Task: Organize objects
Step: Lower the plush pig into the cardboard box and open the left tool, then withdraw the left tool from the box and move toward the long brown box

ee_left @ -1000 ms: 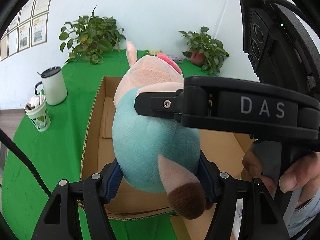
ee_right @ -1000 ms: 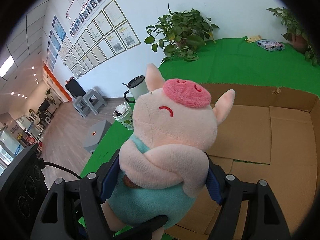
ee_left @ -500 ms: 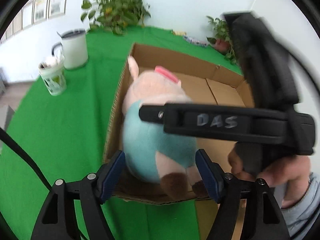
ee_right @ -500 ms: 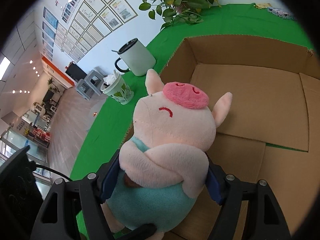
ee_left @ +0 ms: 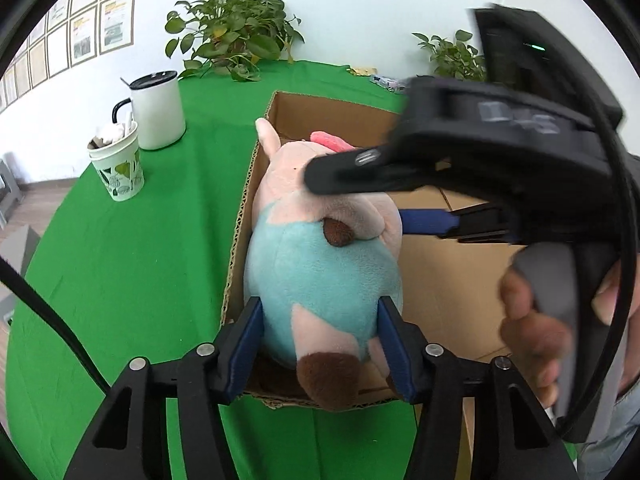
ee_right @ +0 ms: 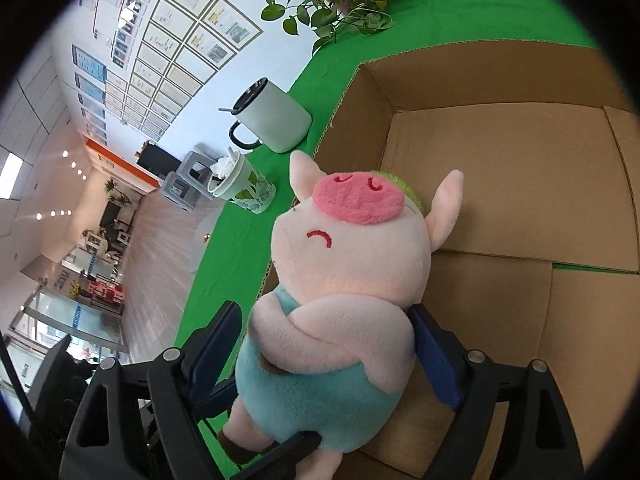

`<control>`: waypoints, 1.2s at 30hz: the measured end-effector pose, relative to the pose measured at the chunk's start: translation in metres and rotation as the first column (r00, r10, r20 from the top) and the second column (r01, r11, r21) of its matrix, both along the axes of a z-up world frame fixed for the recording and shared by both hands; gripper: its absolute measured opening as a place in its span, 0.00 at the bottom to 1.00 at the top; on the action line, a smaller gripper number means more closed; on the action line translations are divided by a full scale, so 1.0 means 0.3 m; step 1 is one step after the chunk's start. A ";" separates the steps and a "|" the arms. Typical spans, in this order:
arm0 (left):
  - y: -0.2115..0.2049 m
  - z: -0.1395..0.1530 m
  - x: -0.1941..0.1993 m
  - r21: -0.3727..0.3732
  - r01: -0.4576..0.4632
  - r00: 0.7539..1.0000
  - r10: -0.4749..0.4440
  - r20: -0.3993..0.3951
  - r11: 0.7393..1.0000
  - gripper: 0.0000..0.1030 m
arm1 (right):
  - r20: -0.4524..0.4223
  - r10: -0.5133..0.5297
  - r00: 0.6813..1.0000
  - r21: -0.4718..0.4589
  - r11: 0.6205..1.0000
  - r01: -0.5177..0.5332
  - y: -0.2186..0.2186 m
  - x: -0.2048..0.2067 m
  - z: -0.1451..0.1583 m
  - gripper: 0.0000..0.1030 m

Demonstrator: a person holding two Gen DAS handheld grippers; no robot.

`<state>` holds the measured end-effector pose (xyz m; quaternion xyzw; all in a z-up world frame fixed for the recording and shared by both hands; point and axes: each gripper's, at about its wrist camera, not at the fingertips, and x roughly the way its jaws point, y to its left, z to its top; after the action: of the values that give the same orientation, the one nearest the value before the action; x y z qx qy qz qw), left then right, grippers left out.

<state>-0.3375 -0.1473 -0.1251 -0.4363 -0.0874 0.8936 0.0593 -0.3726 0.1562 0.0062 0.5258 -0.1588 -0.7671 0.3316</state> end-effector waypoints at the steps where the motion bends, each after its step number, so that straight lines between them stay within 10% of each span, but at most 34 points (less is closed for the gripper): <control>1: -0.007 -0.002 -0.005 0.007 -0.004 1.000 0.004 0.003 1.000 0.51 | -0.013 -0.003 1.000 -0.005 1.000 0.003 0.017 0.010 0.014 0.83; 15: -0.018 0.027 0.055 0.018 -0.036 0.999 0.035 0.017 0.999 0.48 | -0.019 -0.005 1.000 0.201 0.980 0.009 -0.093 0.065 0.003 0.67; 26: -0.041 0.148 0.274 -0.066 -0.097 0.991 0.090 -0.102 0.993 0.59 | -0.007 -0.093 0.996 0.140 0.986 0.094 -0.054 0.091 0.015 0.75; 36: -0.010 0.301 0.486 -0.135 -0.275 0.926 0.224 -0.304 0.952 0.88 | -0.417 -0.085 0.905 0.204 0.961 0.185 0.058 0.418 0.264 0.79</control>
<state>-0.1917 -0.1504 -0.0348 -0.2917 -0.0541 0.9515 -0.0817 -0.2472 0.1737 0.0853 0.3797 -0.0296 -0.8937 0.2373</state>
